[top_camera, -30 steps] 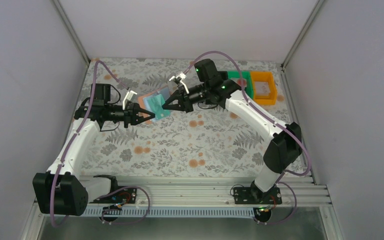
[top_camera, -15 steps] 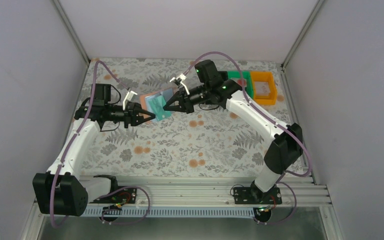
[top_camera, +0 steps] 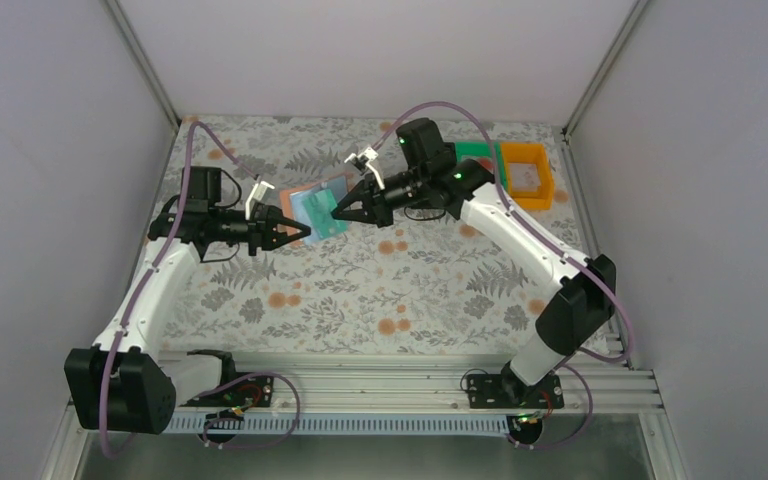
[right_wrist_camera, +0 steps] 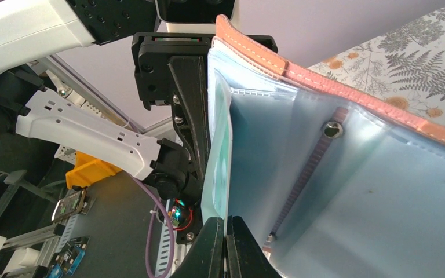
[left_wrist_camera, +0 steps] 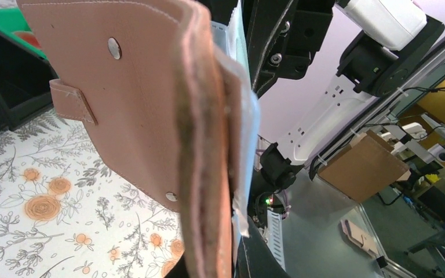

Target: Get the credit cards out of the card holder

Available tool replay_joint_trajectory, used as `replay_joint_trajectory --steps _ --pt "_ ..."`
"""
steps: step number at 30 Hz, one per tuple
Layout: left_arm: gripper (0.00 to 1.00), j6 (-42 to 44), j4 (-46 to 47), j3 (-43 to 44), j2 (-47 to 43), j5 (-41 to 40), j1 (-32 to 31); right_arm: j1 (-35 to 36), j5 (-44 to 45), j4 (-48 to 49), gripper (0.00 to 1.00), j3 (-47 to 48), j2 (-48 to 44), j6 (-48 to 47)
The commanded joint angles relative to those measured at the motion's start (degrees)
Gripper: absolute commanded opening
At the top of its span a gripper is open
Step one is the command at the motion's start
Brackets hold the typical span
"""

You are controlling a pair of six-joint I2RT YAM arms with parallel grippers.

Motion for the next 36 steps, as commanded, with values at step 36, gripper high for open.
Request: replay_joint_trajectory --steps 36 --pt "0.02 -7.7 9.4 -3.6 -3.8 -7.7 3.6 -34.9 16.5 16.8 0.04 -24.1 -22.9 21.2"
